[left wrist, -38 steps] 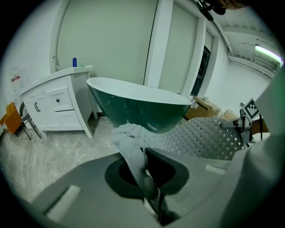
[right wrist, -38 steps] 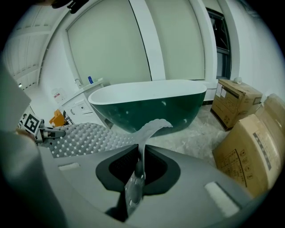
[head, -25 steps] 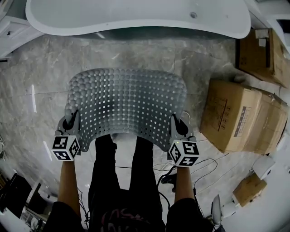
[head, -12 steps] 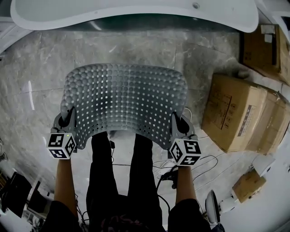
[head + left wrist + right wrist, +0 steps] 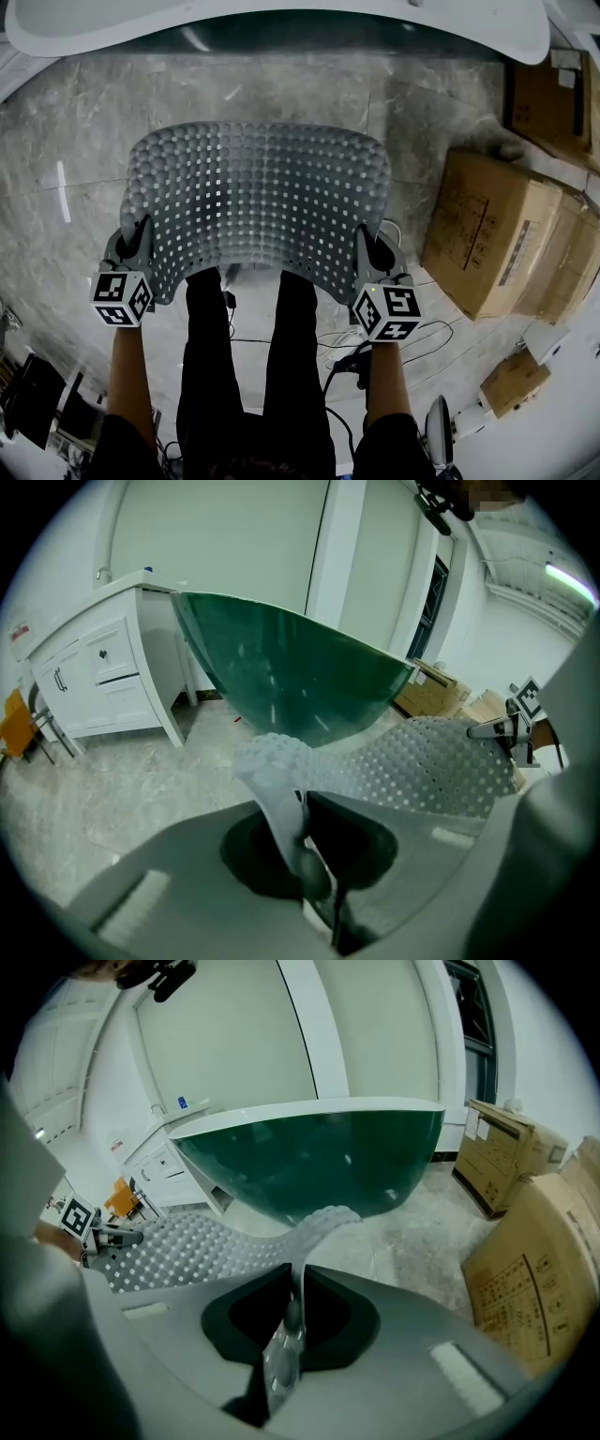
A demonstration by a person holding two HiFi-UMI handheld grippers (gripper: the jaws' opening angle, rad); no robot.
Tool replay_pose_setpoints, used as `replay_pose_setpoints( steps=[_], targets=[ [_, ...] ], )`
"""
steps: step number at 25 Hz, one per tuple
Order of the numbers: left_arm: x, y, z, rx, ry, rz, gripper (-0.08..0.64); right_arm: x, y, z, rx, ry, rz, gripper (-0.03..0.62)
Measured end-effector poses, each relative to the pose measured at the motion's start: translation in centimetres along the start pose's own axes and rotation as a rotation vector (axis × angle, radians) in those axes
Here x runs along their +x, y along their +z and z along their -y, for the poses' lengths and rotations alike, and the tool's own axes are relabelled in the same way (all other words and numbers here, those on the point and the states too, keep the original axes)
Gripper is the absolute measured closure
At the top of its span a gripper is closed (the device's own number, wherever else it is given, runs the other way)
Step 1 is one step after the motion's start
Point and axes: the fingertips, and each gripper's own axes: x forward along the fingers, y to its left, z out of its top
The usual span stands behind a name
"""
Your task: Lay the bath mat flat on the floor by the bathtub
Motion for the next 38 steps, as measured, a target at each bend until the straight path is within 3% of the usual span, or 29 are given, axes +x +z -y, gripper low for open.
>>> replay_pose_setpoints(
  steps=[38],
  targets=[
    [10.6, -6.6, -2.2, 0.057, -0.042, -0.041, 0.535, 9.9, -7.2, 1.7, 0.001, 0.038, -0.065, 0.546]
  ],
)
